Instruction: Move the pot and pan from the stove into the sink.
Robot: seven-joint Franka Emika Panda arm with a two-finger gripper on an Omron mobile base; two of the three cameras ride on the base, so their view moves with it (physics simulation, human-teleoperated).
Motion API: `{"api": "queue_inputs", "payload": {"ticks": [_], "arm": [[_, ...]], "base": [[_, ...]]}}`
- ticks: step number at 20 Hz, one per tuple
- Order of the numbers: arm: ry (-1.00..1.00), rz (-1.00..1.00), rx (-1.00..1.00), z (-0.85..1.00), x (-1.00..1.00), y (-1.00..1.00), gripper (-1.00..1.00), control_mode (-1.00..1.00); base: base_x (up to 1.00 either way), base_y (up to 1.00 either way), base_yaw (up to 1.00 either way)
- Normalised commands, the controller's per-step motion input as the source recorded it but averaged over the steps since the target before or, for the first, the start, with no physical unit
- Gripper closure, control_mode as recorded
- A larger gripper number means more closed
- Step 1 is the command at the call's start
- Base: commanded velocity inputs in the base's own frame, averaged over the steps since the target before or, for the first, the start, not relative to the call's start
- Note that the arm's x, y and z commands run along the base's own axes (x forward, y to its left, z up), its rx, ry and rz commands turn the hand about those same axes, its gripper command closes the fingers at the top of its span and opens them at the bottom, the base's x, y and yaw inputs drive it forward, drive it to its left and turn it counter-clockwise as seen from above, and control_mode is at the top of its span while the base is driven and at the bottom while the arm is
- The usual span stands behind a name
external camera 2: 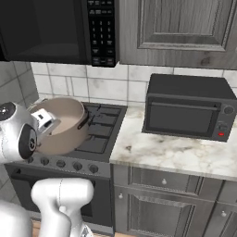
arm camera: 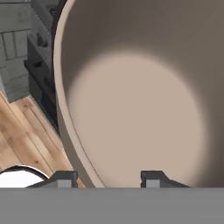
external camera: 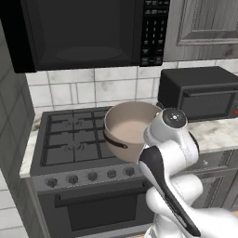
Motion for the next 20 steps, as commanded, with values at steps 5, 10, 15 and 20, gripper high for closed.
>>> {"api": "queue_inputs", "payload": {"ticks": [5,10,15,20], "arm": [[-0.3,0.06,-0.06,0.0,-0.87,-0.13,1.0,-1.0],[-0.14,0.03,0.0,0.06,-0.4,-0.05,1.0,-1.0],[0.0,0.0,0.0,0.0,-0.01,0.0,1.0,-1.0],[0.0,0.0,0.0,-0.04,-0.16,0.0,1.0,1.0]], "base": [[0.0,0.0,0.0],[0.0,0.0,0.0],[0.0,0.0,0.0],[-0.4,-0.05,0.0]]}}
